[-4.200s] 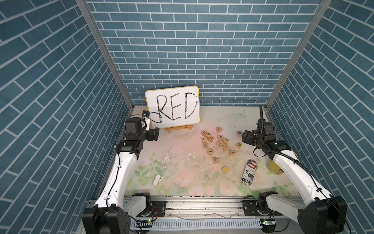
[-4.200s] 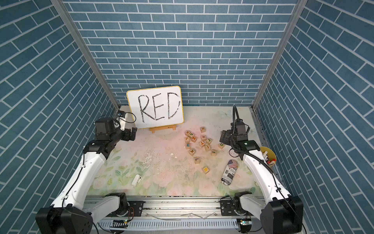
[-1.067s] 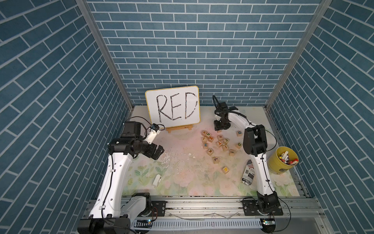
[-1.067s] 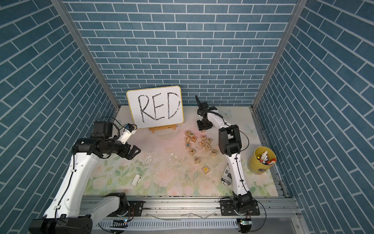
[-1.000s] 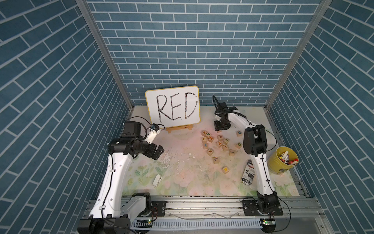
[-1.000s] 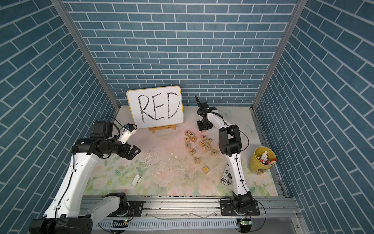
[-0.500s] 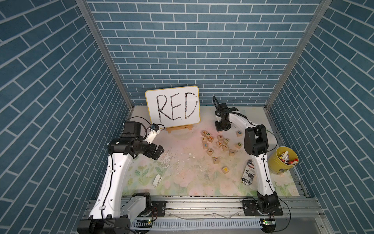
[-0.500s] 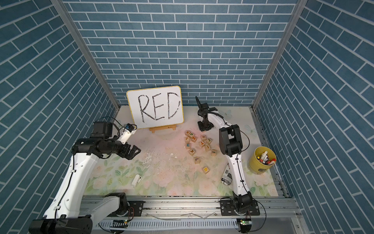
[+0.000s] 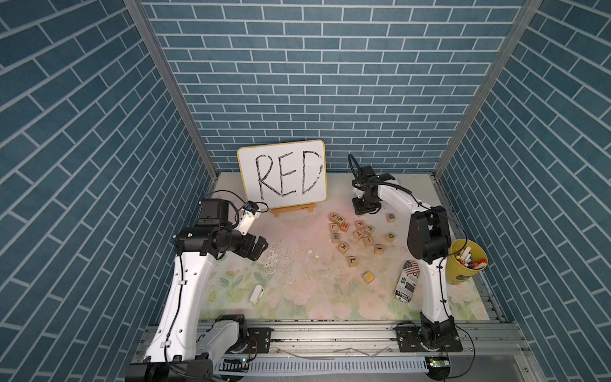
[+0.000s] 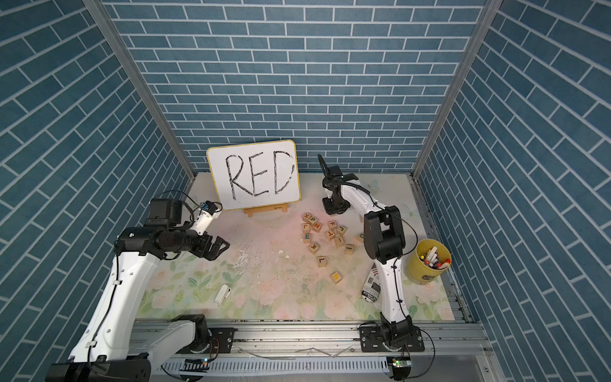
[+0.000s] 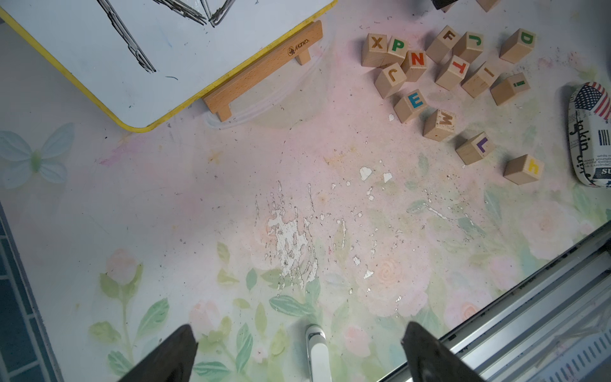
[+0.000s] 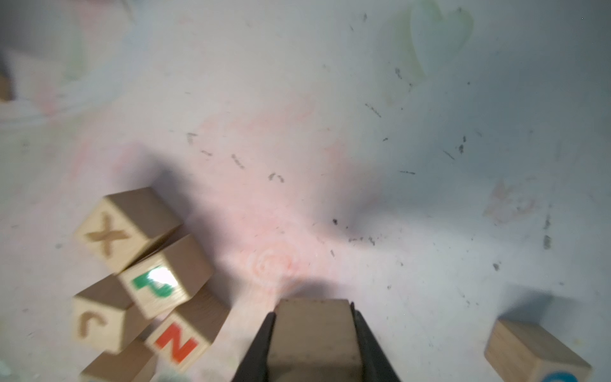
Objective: Assemble the uppercase word "red" with letter blocks
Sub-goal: Pick up the letter block from the center of the board, then place the letter block at the center of the board.
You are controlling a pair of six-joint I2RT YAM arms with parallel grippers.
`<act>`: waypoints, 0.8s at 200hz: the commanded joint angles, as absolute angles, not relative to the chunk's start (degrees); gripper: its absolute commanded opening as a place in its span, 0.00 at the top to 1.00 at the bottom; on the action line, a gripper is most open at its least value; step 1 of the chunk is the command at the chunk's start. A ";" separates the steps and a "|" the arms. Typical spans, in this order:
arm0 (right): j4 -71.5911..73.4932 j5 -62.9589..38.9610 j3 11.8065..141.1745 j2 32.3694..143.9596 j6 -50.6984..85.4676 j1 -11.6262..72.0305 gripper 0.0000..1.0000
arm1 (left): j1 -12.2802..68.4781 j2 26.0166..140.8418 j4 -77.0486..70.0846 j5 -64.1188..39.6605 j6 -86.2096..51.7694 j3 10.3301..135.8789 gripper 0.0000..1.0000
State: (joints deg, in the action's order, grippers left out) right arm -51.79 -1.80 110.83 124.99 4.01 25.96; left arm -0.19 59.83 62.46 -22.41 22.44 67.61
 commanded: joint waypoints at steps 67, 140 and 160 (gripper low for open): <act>-56.57 -3.08 108.28 118.07 4.28 45.25 0.71 | 0.00 59.45 64.41 -23.56 20.04 72.66 0.01; -53.33 -2.40 108.83 124.82 7.65 55.59 0.70 | 0.00 58.57 67.85 -24.22 22.39 74.47 0.01; -53.61 -0.23 109.64 127.70 7.82 56.77 0.70 | 0.00 58.03 67.85 -24.26 22.59 74.14 0.01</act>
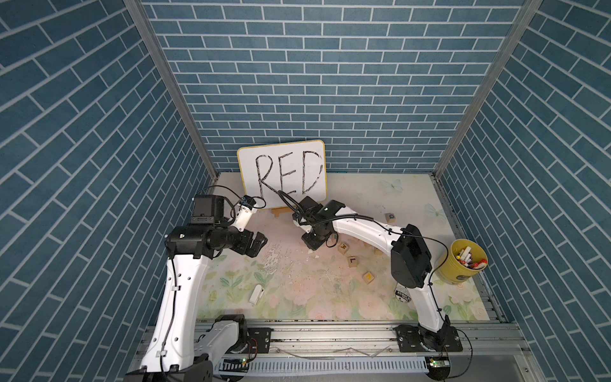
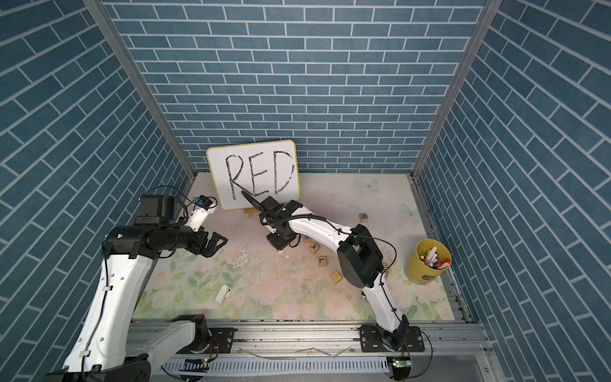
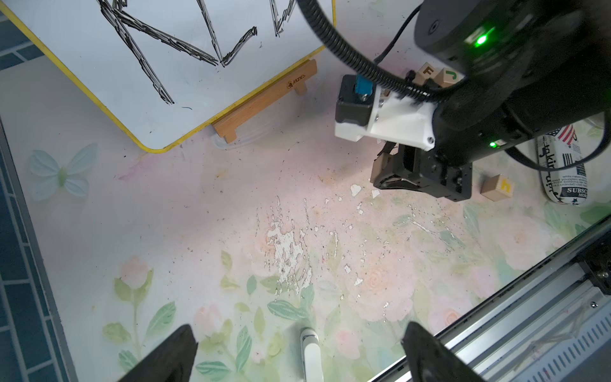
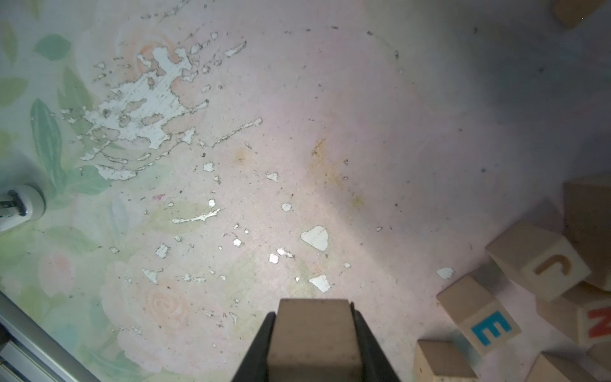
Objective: Assemble the uppercase word "red" with letter blocks
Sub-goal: Place the letter block at the center of the board.
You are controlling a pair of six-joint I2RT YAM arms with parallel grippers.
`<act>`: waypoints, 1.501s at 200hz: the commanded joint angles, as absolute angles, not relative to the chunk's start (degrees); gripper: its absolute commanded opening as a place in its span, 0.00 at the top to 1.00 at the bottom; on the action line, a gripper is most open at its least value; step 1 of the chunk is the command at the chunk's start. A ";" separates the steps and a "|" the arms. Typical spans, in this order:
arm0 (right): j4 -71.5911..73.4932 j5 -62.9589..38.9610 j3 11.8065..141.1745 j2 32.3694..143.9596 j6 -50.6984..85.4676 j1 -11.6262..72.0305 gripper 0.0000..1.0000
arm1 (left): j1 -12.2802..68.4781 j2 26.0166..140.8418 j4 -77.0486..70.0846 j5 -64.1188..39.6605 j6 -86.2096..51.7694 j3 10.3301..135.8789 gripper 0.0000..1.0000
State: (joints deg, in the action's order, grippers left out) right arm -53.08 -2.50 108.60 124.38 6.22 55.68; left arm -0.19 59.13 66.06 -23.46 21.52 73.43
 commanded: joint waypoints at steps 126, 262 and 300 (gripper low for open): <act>-49.73 0.54 108.37 131.94 9.82 57.91 0.62 | 0.00 57.31 68.29 -25.83 22.68 74.35 0.01; -54.66 5.41 114.69 126.06 7.16 58.03 0.42 | 0.00 59.00 68.67 -24.41 20.19 77.56 0.01; -56.12 5.45 115.46 120.66 11.49 54.44 0.43 | 0.00 61.92 69.08 -25.52 21.06 77.28 0.01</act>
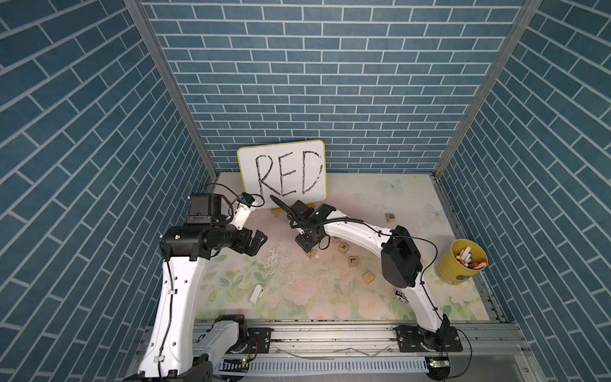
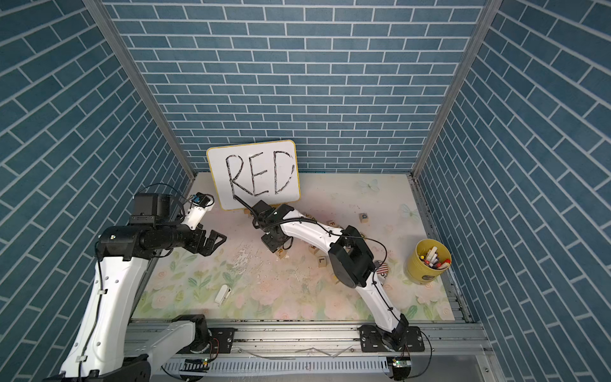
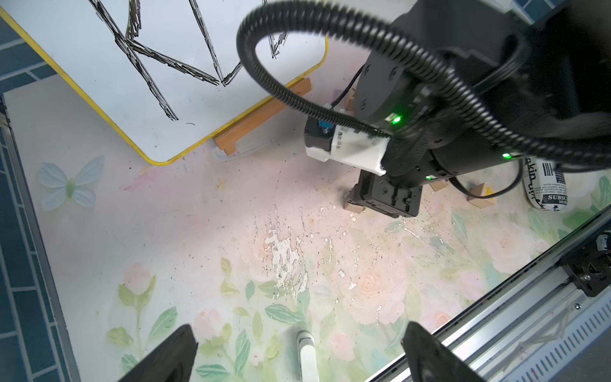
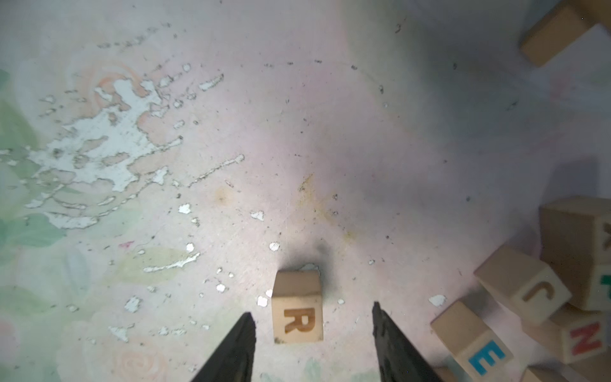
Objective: Assemble the uppercase word "red" with letter blocks
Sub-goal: Place the letter block at the center of the board, then pick up the letter block from the center of the board.
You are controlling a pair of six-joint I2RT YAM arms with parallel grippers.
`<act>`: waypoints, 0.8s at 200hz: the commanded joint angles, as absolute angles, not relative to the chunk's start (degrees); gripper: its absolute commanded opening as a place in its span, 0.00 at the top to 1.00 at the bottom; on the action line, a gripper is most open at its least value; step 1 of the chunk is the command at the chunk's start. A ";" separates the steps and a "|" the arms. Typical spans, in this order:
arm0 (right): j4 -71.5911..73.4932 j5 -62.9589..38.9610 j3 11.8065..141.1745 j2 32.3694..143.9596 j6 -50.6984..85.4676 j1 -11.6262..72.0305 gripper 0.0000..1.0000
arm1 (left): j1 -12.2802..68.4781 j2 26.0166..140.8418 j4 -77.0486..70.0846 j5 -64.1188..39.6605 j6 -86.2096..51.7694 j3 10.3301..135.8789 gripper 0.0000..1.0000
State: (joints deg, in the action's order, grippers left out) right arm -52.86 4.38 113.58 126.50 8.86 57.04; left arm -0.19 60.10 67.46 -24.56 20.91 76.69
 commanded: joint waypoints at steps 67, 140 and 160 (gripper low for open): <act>-49.26 7.53 99.42 105.05 19.36 45.74 0.50 | 8.63 71.54 64.00 -22.24 19.24 75.94 0.01; -45.44 7.56 85.86 96.80 25.10 42.45 0.52 | 24.05 87.47 54.47 -16.46 18.61 76.01 0.01; -46.14 10.32 84.11 94.87 26.29 42.00 0.53 | 27.66 92.74 53.00 -15.31 18.46 77.48 0.04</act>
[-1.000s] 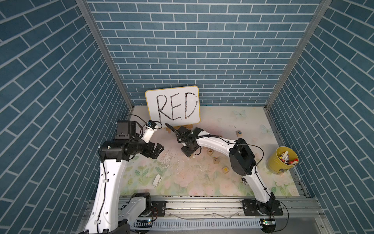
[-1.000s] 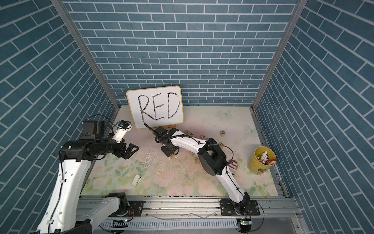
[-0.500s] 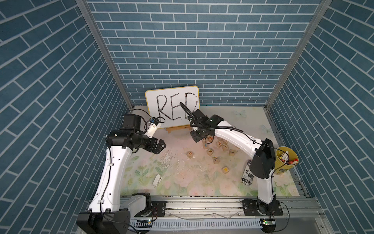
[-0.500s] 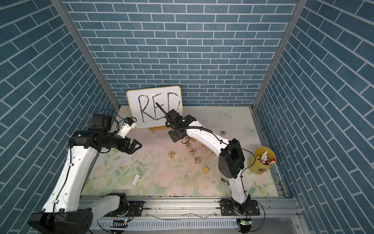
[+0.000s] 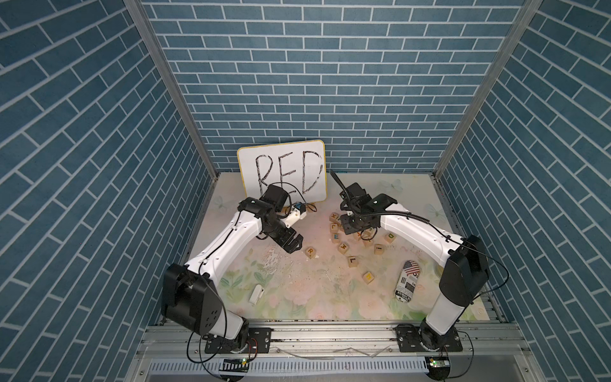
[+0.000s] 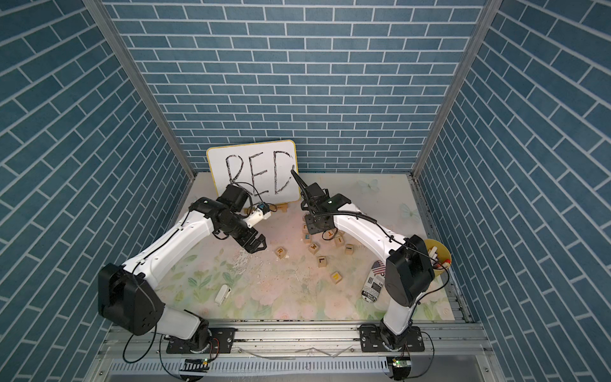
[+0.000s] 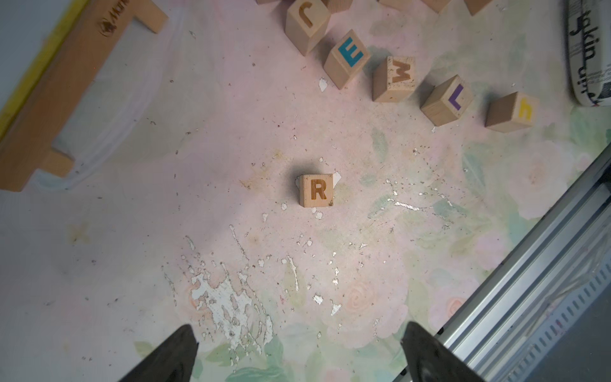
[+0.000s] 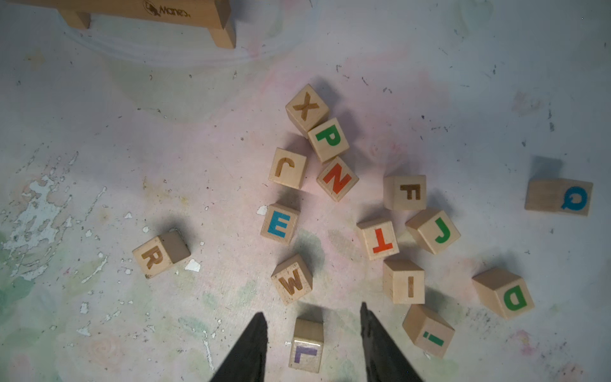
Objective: Assemble the uppercase word "red" with letter blocks
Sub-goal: Pick up the letter block from the center of the board.
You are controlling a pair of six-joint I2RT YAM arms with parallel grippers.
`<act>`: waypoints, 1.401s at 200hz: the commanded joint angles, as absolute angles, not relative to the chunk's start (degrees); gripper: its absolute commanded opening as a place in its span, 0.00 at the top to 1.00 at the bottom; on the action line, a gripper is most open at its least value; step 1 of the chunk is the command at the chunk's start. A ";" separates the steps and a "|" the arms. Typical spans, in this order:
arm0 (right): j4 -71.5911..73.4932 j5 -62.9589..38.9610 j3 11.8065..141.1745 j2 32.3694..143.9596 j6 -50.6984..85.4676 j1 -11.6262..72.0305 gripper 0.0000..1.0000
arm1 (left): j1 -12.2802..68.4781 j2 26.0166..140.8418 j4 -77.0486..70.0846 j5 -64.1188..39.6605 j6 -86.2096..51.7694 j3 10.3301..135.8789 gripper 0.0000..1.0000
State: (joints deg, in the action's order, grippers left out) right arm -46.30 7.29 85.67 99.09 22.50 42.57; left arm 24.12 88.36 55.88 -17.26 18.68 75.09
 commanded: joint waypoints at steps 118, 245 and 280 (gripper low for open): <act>-44.06 7.49 75.94 87.35 27.16 35.10 0.53 | 34.73 108.61 47.31 -8.42 14.68 79.27 0.13; -42.56 6.59 74.35 89.03 25.58 34.63 0.54 | 34.88 113.44 47.90 -8.25 14.59 80.90 0.28; -42.49 7.03 74.17 89.45 25.05 34.61 0.54 | 35.11 114.51 47.72 -7.76 14.33 81.28 0.29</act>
